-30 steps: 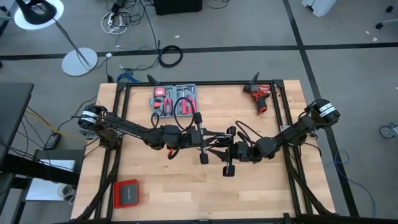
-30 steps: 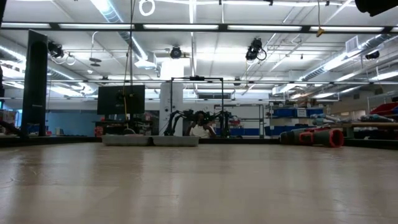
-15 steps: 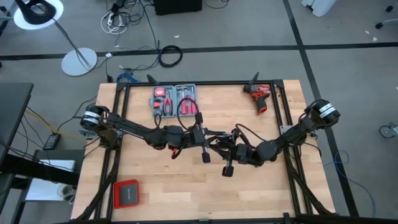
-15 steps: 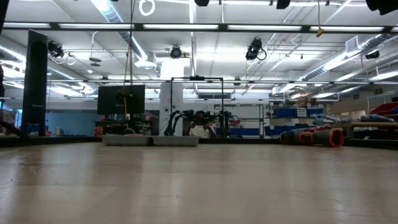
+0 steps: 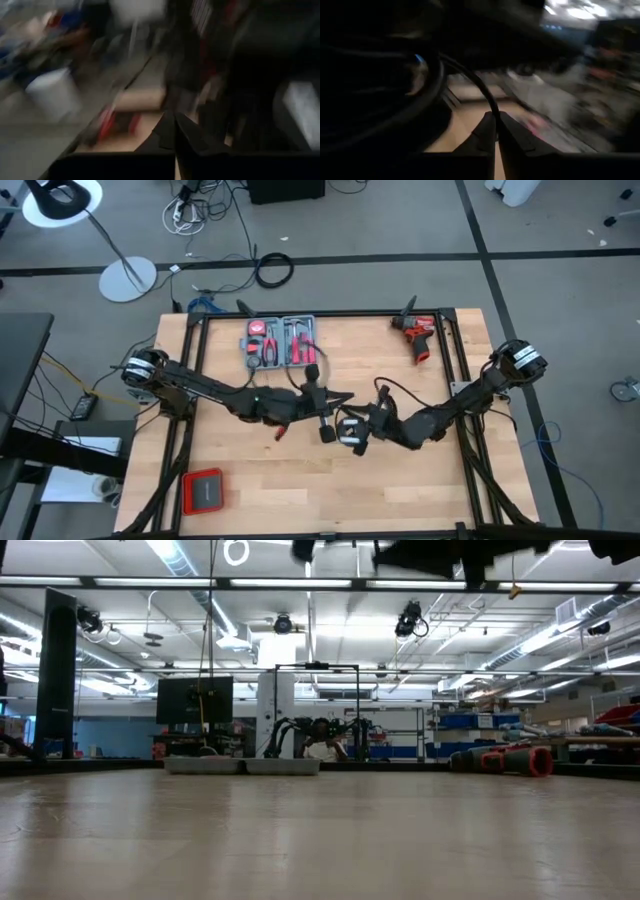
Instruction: Coil cords
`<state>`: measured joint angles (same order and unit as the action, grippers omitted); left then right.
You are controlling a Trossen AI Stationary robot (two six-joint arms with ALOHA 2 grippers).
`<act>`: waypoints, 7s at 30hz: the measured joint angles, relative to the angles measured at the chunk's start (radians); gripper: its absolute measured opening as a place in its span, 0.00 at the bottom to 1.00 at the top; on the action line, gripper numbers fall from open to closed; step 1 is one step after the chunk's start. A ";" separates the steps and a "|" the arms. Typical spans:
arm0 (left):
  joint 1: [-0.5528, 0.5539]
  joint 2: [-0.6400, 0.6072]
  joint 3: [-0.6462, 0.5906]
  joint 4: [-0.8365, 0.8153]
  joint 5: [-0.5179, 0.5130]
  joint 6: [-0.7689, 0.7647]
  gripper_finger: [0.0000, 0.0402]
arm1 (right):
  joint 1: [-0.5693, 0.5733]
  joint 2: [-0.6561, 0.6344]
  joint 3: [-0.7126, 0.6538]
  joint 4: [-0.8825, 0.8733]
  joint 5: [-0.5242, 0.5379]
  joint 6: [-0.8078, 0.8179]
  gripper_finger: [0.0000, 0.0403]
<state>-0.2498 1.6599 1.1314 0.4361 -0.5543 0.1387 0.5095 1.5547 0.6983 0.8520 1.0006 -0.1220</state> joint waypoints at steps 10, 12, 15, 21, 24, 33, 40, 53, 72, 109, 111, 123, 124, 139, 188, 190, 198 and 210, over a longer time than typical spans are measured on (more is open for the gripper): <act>0.058 0.018 -0.383 0.037 -0.064 -0.430 0.00 | -0.062 -0.001 -0.001 -0.657 -0.230 0.510 0.23; 0.054 0.018 -0.430 0.088 -0.026 -0.491 0.00 | -0.072 -0.001 -0.001 -0.731 -0.348 0.555 0.24; 0.045 0.017 -0.470 0.085 0.002 -0.549 0.00 | -0.073 -0.001 -0.001 -0.808 -0.457 0.574 0.24; 0.023 0.017 -0.465 0.101 0.010 -0.529 0.00 | -0.071 -0.002 -0.001 -0.829 -0.596 0.572 0.24; 0.015 0.015 -0.444 0.102 0.009 -0.484 0.00 | -0.070 -0.011 0.001 -0.836 -0.732 0.608 0.24; 0.007 0.014 -0.361 0.114 0.159 -0.358 0.00 | -0.060 -0.108 0.068 -1.040 -0.735 0.702 0.24; 0.006 0.048 -0.343 0.105 0.254 -0.356 0.00 | -0.077 -0.140 0.070 -1.092 -0.562 0.572 0.24; -0.036 -0.009 -0.342 0.143 0.427 -0.224 0.06 | -0.099 -0.310 0.068 -1.022 -0.814 0.393 0.24; -0.033 -0.129 -0.630 0.619 0.449 -0.349 0.06 | -0.107 -0.581 -0.010 -1.041 -0.626 0.309 0.24; 0.048 0.200 -0.092 -0.236 0.458 -0.110 0.32 | -0.467 -0.248 -0.027 -1.018 -1.031 0.248 0.24; 0.054 0.200 -0.094 -0.258 0.444 -0.102 0.32 | -0.476 -0.235 -0.027 -1.010 -1.047 0.241 0.24; 0.060 0.215 -0.077 -0.306 0.435 -0.090 0.32 | -0.473 -0.216 -0.027 -1.092 -1.092 0.288 0.24; 0.060 0.215 -0.074 -0.310 0.436 -0.095 0.32 | -0.468 -0.219 -0.026 -1.112 -1.092 0.293 0.24; 0.001 0.217 0.082 -0.405 0.435 -0.152 0.32 | -0.294 -0.112 -0.026 -1.040 -1.050 0.473 0.23; 0.015 0.346 0.274 -0.760 0.255 -0.148 0.33 | -0.249 -0.017 0.019 -0.936 -0.967 0.424 0.23; 0.021 0.346 0.274 -0.752 0.277 -0.149 0.33 | -0.249 -0.017 0.019 -0.933 -0.967 0.419 0.23; 0.022 0.366 0.273 -0.718 0.305 -0.150 0.33 | -0.249 -0.017 0.019 -0.914 -0.968 0.416 0.23; 0.028 0.405 0.273 -0.646 0.262 -0.130 0.31 | -0.249 -0.017 0.019 -0.892 -0.979 0.406 0.23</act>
<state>-0.2222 2.0649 1.4040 -0.2100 -0.2918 0.0082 0.2607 1.5379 0.7177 -0.0404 0.0216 0.2845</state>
